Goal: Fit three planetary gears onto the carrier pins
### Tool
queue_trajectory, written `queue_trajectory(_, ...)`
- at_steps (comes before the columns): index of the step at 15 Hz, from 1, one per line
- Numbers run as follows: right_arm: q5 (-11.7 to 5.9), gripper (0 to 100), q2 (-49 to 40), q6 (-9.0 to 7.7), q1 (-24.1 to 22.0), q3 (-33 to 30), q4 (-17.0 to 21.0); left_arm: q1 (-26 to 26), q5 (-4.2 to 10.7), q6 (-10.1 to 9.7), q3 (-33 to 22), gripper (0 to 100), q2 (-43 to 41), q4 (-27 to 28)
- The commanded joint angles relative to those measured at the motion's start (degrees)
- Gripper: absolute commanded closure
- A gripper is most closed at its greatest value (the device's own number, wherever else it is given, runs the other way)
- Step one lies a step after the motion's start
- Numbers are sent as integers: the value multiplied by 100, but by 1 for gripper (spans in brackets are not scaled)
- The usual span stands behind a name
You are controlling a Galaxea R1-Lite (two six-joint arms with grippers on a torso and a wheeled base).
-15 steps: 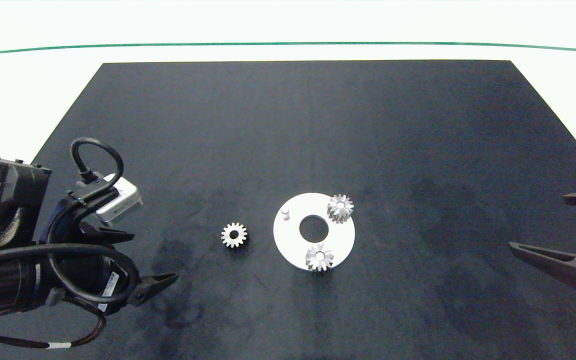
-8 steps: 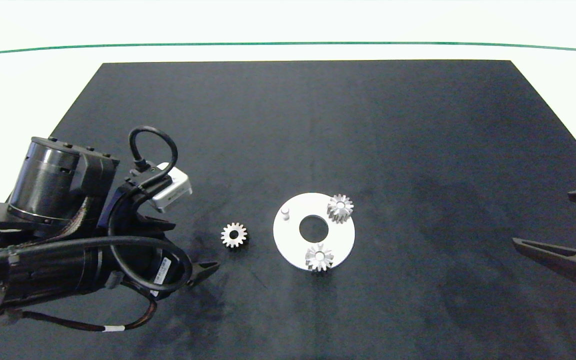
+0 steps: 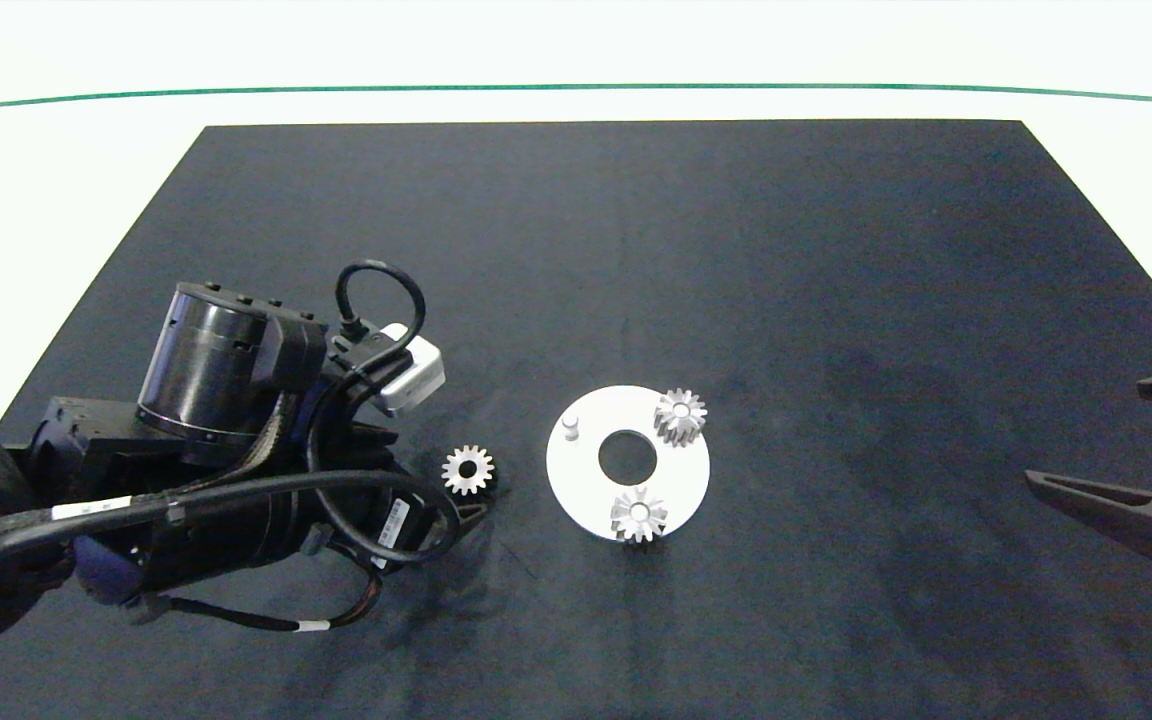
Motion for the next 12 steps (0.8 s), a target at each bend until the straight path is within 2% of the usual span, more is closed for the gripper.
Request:
queue_trajectory(1, -5, 0, 51, -5, -2, 7, 10, -2, 15, 12, 29, 0, 299, -155)
queue_trajectory(5, -5, 0, 78, -5, -2, 7, 10, -2, 15, 21, 3, 0, 360, -190)
queue_trajectory(6, -5, 0, 78, -5, -2, 7, 10, -11, 24, 21, 29, 0, 430, -357)
queue_trajectory(8, -5, 0, 78, -5, -2, 7, 10, -2, 103, 21, 64, 0, 510, -507)
queue_trajectory(12, -5, 0, 78, -5, -2, 7, 10, -37, 147, 21, 91, 8, 510, -515)
